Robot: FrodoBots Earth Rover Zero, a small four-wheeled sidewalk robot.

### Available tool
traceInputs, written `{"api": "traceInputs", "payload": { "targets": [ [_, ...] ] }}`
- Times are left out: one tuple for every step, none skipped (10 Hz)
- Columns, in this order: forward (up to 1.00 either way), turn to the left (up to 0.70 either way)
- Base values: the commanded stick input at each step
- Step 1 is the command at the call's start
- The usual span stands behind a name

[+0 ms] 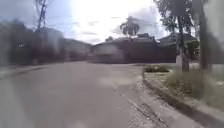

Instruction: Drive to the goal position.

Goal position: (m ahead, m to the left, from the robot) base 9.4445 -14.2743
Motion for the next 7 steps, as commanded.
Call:
{"api": "traceInputs", "payload": {
  "targets": [
    [1.00,0.00],
    [1.00,0.00],
    [1.00,0.00],
    [1.00,0.00],
    [1.00,0.00],
    [1.00,0.00],
    [1.00,0.00]
  ]
}}
